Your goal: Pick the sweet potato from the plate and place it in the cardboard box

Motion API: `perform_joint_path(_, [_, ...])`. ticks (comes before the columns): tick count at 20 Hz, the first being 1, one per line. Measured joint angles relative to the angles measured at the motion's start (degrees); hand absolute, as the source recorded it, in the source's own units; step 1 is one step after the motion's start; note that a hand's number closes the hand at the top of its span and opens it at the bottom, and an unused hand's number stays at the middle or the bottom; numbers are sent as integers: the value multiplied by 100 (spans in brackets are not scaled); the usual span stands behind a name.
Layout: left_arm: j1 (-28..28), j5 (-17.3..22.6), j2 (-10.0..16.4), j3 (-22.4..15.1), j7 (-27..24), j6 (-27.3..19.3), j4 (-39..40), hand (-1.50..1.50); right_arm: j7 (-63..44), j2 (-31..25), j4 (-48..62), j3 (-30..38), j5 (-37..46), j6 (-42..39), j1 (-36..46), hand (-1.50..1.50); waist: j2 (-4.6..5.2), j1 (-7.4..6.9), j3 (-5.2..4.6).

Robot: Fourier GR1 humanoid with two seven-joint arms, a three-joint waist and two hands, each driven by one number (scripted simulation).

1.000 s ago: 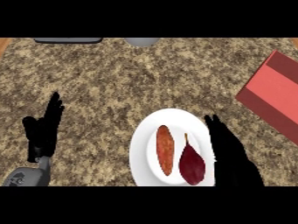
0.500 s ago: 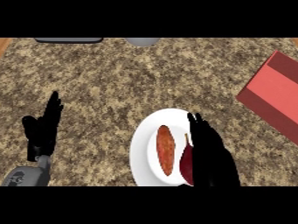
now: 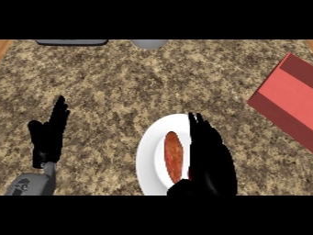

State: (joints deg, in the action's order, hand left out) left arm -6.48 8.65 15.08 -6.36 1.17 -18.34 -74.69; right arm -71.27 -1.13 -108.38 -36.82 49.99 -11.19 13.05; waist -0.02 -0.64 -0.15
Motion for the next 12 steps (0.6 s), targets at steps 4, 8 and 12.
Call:
perform_joint_path(4, [-20, -37, -41, -6, 24, -32, 1, 0, -6, -1, 276, 5, -57, 41, 70, -150, -5, 9, 0])
perform_joint_path(8, [10, -22, 33, 42, 60, 39, -53, 0, -12, 0, 607, 113, -147, 101, 264, -150, -7, -10, 1])
perform_joint_path(12, [57, 29, 104, 124, -16, 167, -10, 0, -22, 0, 874, 208, -253, 176, 419, -150, -6, -16, 0])
